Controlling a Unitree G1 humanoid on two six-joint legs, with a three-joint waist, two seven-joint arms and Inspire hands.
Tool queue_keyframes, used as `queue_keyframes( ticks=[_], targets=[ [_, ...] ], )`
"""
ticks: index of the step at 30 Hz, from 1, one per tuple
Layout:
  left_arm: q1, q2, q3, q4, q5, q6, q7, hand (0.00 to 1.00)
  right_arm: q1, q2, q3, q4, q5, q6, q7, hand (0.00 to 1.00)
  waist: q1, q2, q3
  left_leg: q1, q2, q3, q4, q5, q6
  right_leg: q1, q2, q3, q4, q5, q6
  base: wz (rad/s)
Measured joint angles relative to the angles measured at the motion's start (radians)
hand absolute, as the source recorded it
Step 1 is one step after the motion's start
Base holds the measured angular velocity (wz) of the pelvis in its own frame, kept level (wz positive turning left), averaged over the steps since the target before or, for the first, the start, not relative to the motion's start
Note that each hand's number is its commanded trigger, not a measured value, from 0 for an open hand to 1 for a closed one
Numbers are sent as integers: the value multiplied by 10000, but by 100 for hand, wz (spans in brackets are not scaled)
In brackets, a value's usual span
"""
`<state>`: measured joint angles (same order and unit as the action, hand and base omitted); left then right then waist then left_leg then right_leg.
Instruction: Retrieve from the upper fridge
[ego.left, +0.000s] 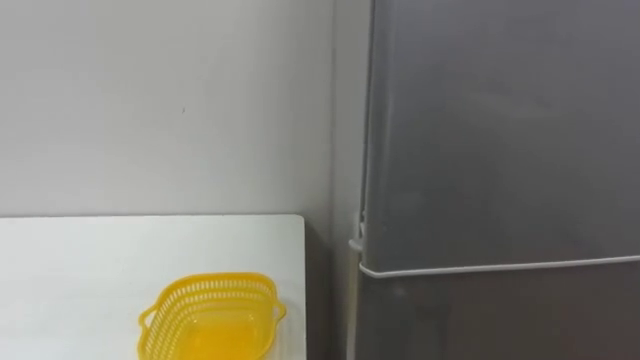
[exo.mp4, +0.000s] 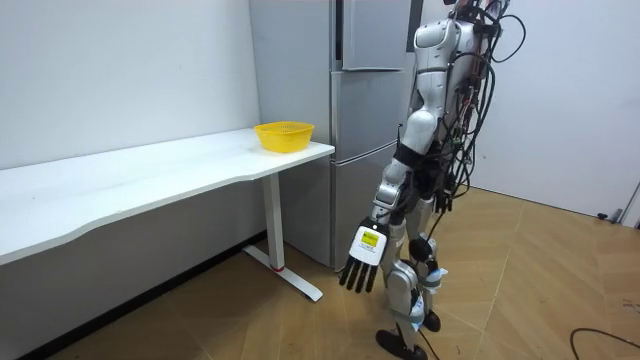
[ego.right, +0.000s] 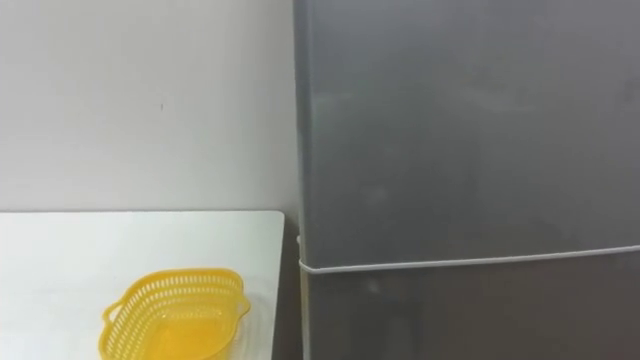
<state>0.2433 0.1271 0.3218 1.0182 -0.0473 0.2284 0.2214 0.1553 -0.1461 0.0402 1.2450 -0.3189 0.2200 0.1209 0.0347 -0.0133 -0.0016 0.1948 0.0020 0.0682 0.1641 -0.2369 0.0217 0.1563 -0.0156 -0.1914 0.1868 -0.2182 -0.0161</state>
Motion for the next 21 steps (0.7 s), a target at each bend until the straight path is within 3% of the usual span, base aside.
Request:
queue_keyframes(
  ticks=[4,8,9,14,17,19,21],
  targets=[
    [1,8,891,-1887,-2080,-242,1466,0,-29,-44,-280,-78,-1,-102,-113,0,138,90,-10,-2,1,-9,-62,-1,-2,-36,6,-5,15,1,1,0],
    [-459,105,1298,-3175,-3647,-1225,2788,0,20,-176,-434,-346,1,-269,-226,0,415,264,-61,-5,-12,44,-127,0,-2,-120,54,21,38,13,1,-6],
    [-471,107,1353,-3416,-3839,-1257,2975,0,59,-185,-433,-446,2,-283,-235,0,444,280,-70,-5,-25,57,-127,1,-1,-129,58,22,46,15,0,-12],
    [-444,65,1906,-5919,-4015,-1514,4502,0,273,-195,-682,-851,-48,-543,-421,0,714,278,-81,-69,-28,91,-108,2,-1,-221,62,127,22,31,-6,-6],
    [-434,86,2393,-8089,-3836,-2067,5505,0,319,-194,-741,-1004,-67,-793,-567,0,865,273,-84,-31,-28,77,-105,4,-3,-203,69,120,28,32,-7,-4],
    [-438,128,2555,-8866,-3724,-2414,5882,0,413,-194,-737,-1097,-91,-910,-569,0,870,293,-80,-14,-40,80,-106,4,-2,-190,66,149,5,31,-6,-3],
    [-446,233,2689,-9532,-3696,-2522,6166,0,465,-193,-738,-1170,-95,-992,-566,0,936,307,-79,7,-43,79,-105,4,-2,-185,61,216,8,31,-6,-6]
  ],
)
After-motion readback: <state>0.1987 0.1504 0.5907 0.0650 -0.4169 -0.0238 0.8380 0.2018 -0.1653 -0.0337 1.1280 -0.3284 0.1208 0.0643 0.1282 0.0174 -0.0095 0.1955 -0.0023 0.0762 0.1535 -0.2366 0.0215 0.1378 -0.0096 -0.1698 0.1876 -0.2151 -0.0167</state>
